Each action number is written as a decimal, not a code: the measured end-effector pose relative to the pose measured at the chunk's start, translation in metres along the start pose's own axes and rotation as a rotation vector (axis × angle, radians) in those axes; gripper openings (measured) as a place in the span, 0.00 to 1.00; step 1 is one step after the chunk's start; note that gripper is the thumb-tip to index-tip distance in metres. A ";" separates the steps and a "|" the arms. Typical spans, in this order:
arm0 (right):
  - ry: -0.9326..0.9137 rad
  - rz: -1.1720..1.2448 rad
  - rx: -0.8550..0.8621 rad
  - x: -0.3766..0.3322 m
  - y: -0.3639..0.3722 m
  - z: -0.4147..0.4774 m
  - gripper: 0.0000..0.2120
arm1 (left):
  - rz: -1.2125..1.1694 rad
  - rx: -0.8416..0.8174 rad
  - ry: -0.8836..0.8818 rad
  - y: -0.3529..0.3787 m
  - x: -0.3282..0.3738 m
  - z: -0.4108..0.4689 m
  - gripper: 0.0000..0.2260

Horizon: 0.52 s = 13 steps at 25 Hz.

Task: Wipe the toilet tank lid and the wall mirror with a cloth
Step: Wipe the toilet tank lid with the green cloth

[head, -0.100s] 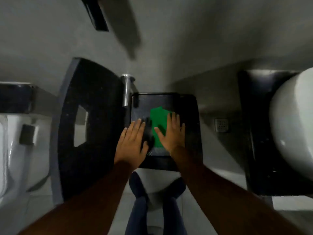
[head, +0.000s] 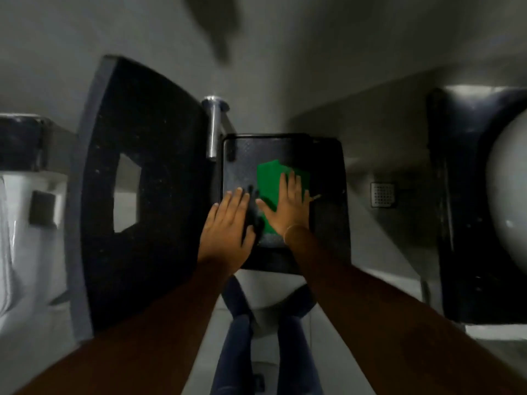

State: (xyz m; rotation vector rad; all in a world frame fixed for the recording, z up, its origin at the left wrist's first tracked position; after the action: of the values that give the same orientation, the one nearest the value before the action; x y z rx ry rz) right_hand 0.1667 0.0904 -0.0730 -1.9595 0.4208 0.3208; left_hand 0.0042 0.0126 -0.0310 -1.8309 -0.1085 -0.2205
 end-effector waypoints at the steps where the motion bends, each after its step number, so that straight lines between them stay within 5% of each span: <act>1: 0.013 -0.015 -0.019 0.005 0.018 0.013 0.50 | 0.012 -0.039 -0.015 0.016 -0.002 0.001 0.34; 5: 0.027 -0.085 -0.029 0.021 0.054 0.027 0.57 | 0.007 -0.098 -0.015 0.048 0.000 -0.015 0.33; 8: 0.017 -0.047 0.005 0.022 0.053 0.036 0.43 | 0.038 -0.064 -0.022 0.046 -0.008 -0.018 0.33; 13: 0.114 0.595 0.087 0.014 -0.010 0.011 0.24 | 0.080 -0.042 -0.001 0.002 0.002 -0.018 0.33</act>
State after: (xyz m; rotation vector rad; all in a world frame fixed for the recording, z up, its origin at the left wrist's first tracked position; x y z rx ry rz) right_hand 0.1830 0.1023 -0.0755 -1.7383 1.0782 0.5565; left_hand 0.0051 -0.0057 -0.0279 -1.8732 -0.0312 -0.1671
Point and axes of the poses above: each hand's wrist, its own z-axis towards the middle knuckle, its own y-axis out of the palm, x = y × z, the point moved 1 cm from there along z, towards the middle knuckle, and after that the axes turned 10 degrees about z, right-handed, at the moved point
